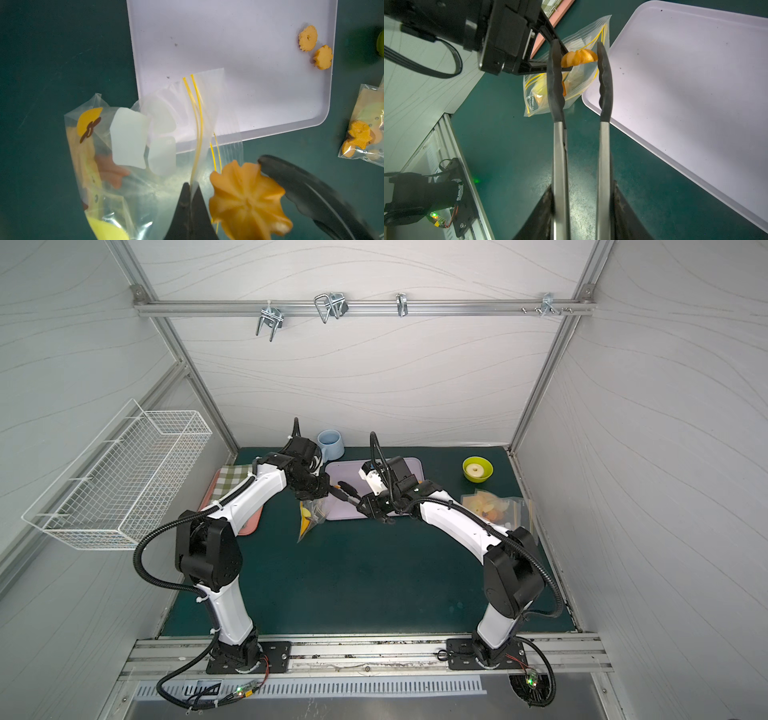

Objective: Put the cookies into a resealable bag to prevent moisture
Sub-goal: Place the cookie in the ziploc bag.

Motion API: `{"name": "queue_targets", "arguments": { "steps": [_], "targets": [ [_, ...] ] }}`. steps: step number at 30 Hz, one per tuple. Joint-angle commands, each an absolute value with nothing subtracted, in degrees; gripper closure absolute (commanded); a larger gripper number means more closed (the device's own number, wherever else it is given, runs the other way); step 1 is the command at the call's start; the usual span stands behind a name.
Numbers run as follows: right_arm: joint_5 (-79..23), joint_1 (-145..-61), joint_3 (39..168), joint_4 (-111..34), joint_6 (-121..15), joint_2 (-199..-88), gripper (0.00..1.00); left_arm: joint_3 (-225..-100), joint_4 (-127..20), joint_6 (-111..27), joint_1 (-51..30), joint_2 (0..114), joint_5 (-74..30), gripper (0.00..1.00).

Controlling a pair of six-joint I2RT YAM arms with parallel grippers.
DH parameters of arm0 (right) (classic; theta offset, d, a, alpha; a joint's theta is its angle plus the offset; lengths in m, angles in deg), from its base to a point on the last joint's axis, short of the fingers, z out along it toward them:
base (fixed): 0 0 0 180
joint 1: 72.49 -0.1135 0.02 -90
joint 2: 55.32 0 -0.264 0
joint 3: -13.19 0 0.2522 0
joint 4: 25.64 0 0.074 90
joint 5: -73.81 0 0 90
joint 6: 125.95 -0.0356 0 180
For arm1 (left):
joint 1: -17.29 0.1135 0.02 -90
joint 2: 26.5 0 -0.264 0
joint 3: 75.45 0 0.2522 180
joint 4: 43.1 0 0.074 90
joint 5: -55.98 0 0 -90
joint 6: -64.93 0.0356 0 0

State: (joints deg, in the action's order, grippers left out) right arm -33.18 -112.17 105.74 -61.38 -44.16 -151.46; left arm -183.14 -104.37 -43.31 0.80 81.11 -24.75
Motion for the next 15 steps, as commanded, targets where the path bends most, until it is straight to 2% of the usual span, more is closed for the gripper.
{"name": "queue_targets", "arguments": {
  "steps": [1,11,15],
  "targets": [
    [-34.37,-112.56,105.71,-59.61,-44.43,-151.76,0.58,-185.33,-103.80,-43.00,0.95,80.17,-24.72,1.00],
    [-35.18,-112.75,105.27,-59.37,-44.60,-151.99,0.47,-185.30,-103.84,-42.92,0.95,80.01,-24.75,1.00],
    [-35.14,-112.75,105.18,-59.23,-44.63,-151.35,0.47,-185.30,-103.88,-42.93,1.03,79.89,-24.87,1.00]
  ]
}}
